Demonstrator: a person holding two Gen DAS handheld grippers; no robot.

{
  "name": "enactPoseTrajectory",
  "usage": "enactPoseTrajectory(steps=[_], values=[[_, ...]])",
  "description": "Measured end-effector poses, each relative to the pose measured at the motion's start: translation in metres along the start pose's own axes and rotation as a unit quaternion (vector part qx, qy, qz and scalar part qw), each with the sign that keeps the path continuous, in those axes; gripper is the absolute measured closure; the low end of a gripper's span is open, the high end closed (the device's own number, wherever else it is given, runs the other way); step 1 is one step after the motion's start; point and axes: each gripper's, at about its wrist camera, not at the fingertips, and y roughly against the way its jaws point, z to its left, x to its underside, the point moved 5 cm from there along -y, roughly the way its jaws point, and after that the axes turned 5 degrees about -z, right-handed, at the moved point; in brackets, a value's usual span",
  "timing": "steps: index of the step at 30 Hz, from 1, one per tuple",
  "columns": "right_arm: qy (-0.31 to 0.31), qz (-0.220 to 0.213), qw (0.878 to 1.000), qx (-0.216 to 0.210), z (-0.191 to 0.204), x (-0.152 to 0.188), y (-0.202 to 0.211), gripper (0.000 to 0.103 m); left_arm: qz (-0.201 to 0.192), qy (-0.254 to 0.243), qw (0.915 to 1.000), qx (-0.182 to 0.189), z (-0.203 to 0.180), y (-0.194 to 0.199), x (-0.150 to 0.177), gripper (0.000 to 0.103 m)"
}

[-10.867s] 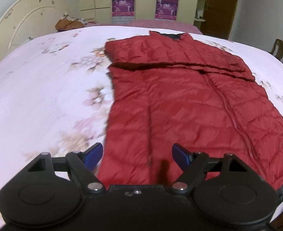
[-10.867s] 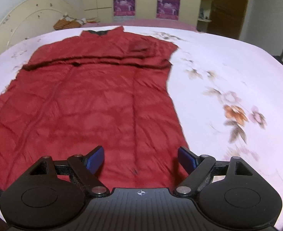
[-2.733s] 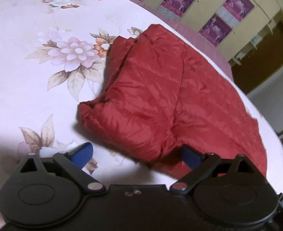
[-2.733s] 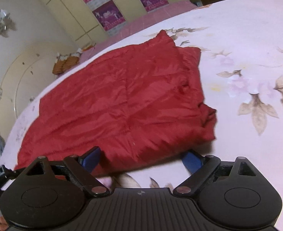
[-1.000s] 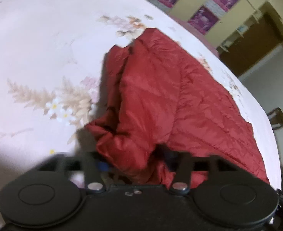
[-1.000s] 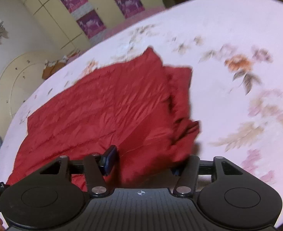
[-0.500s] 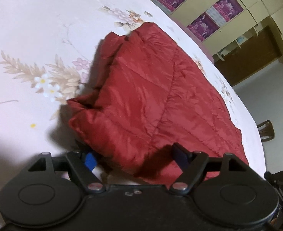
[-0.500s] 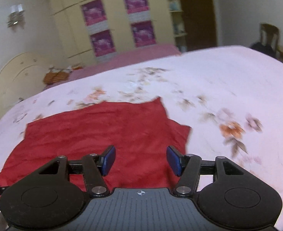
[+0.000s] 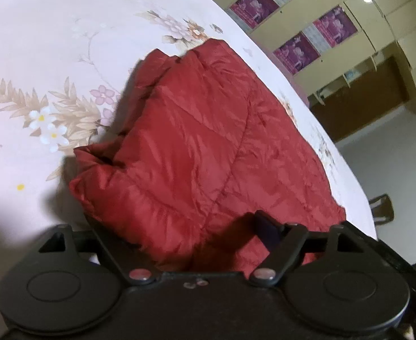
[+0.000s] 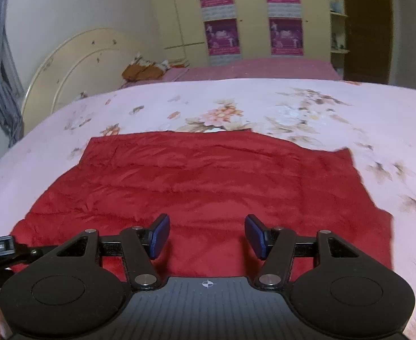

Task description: Fold large clothes

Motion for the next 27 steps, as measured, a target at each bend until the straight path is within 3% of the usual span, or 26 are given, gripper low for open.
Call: enactPoseTrajectory(steps=[4, 5, 6, 12, 18, 23, 27], values=[[0.047, -0.004, 0.999, 0.015, 0.014, -0.005, -0.027, 0.049, -0.009, 0.018, 0.9998, 0.004, 0.010, 0.001, -0.004, 0.045], [0.058, 0.000, 0.998, 0.012, 0.019, -0.005, -0.033, 0.068, -0.010, 0.023, 0.9997, 0.005, 0.012, 0.001, -0.005, 0.049], [0.066, 0.011, 0.998, 0.008, 0.023, -0.003, -0.040, 0.074, -0.011, 0.028, 0.9995, 0.007, 0.014, 0.002, -0.005, 0.054], [0.099, 0.056, 0.993, 0.022, 0.031, 0.023, -0.082, 0.075, -0.015, 0.023, 0.9995, 0.018, 0.017, 0.003, -0.009, 0.072], [0.096, 0.063, 0.993, 0.028, 0.028, 0.025, -0.088, 0.075, -0.010, 0.004, 0.9997, 0.022, 0.016, 0.001, -0.013, 0.076], [0.094, 0.044, 0.994, 0.029, 0.037, 0.024, -0.051, 0.075, -0.011, -0.003, 0.9995, 0.029, 0.015, 0.005, -0.012, 0.077], [0.109, 0.055, 0.992, 0.035, 0.043, 0.041, -0.036, 0.075, -0.015, -0.014, 0.9993, 0.031, 0.011, 0.006, -0.011, 0.078]])
